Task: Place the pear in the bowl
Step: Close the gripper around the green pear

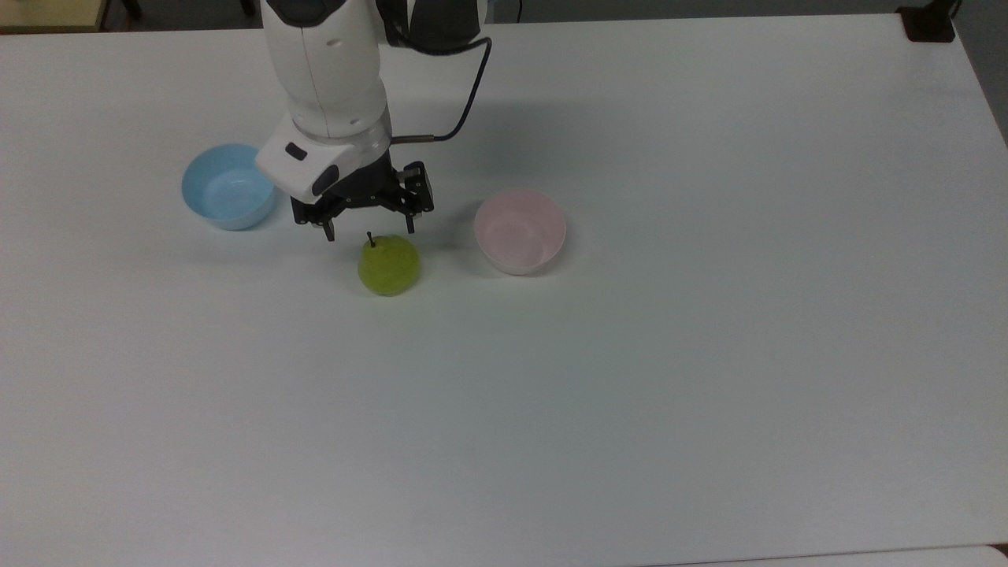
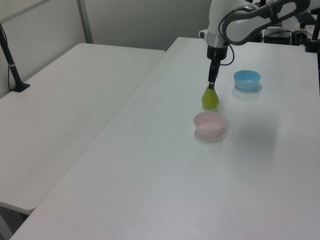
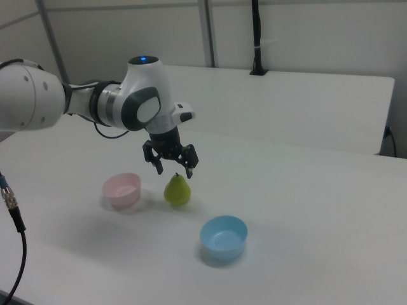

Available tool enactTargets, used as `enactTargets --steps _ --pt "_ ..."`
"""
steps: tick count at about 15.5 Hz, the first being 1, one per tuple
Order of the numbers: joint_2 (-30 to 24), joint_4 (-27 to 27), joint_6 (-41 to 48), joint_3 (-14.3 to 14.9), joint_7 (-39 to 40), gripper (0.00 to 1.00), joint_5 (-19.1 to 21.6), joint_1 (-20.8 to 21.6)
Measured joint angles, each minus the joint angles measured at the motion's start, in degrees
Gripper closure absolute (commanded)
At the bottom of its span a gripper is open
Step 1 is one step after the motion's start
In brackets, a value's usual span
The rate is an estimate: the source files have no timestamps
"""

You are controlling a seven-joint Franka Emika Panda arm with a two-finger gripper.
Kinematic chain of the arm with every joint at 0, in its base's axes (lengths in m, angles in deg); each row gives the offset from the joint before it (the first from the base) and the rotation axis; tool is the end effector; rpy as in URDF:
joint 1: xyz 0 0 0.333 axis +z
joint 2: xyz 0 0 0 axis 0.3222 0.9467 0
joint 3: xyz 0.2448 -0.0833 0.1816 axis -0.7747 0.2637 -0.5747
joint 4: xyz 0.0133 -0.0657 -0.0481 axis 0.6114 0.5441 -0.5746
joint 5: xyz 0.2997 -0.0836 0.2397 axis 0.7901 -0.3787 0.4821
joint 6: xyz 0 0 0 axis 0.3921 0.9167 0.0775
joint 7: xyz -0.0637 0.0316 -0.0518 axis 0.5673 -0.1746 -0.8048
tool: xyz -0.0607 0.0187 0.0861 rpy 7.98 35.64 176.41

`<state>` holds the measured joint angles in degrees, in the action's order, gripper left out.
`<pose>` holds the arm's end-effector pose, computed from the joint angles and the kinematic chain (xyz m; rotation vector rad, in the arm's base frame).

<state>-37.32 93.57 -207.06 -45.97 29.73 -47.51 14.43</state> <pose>0.6440 -0.0357 0.3913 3.1055 0.2437 0.1224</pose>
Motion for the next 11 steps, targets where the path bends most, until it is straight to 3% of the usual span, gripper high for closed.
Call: enactTargets --steps 3,5,8,10,11 --pt "2.0 0.2 -2.3 -0.1 -0.6 0.00 0.0 0.2" --pt "3.4 0.2 -3.5 -0.2 -0.6 0.21 0.0 0.2" --pt "4.5 0.2 -3.9 -0.2 -0.6 0.62 0.0 0.2" --pt "4.5 0.1 -3.9 -0.3 -0.6 0.79 0.0 0.2" --pt "4.5 0.1 -3.9 -0.3 -0.6 0.80 0.0 0.3"
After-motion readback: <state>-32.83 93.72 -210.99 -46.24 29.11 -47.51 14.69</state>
